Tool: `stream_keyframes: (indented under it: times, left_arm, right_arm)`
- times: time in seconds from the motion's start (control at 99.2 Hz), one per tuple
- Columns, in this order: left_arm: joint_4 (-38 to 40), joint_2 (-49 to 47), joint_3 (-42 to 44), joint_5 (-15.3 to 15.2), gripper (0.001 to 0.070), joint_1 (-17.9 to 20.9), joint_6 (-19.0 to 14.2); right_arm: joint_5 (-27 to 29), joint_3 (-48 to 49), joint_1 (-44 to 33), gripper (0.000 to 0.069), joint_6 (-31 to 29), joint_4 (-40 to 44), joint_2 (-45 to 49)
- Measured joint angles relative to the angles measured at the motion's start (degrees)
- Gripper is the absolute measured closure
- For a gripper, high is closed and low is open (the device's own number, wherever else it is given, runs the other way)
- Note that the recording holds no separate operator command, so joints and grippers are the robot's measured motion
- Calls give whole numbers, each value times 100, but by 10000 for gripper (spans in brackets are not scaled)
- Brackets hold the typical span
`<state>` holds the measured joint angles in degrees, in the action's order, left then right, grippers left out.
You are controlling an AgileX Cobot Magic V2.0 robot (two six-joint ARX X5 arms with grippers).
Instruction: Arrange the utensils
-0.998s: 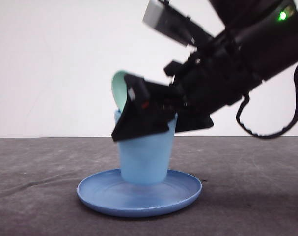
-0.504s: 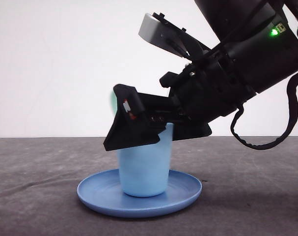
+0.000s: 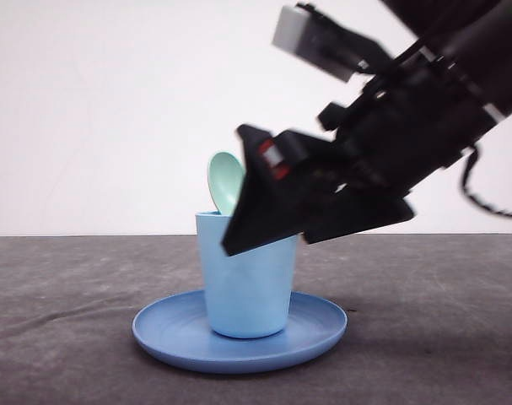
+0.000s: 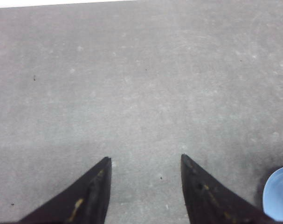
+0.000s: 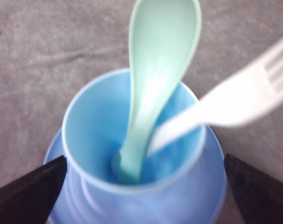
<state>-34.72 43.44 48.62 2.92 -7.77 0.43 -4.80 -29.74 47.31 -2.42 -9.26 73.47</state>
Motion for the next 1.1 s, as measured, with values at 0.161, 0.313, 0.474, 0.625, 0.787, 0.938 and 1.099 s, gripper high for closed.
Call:
stream_keyframes:
  times: [0.161, 0.313, 0.474, 0.625, 0.787, 0.938, 1.099]
  left_arm:
    - [0, 0, 0, 2, 429, 0, 0]
    - [0, 0, 0, 2, 429, 0, 0]
    - [0, 0, 0, 2, 429, 0, 0]
    - [0, 0, 0, 2, 429, 0, 0]
    - [-31, 0, 0, 0, 429, 0, 2]
    - [-111, 0, 0, 2, 429, 0, 2]
    - [-173, 0, 0, 2, 429, 0, 2]
  right_arm:
    - [31, 0, -212, 12, 4, 1117, -776]
    - [66, 0, -542, 12, 4, 1851, -1563]
    - [511, -127, -1115, 12, -72, 2542, -2295]
    - [647, -605, -1875, 12, -271, 3241, -2688]
    - [632, -1390, -2699, 12, -404, 4330, -2715]
    - [581, -1969, -3425, 12, -407, 5261, -2712]
    - [111, -2114, -4070, 12, -382, 5786, -2715]
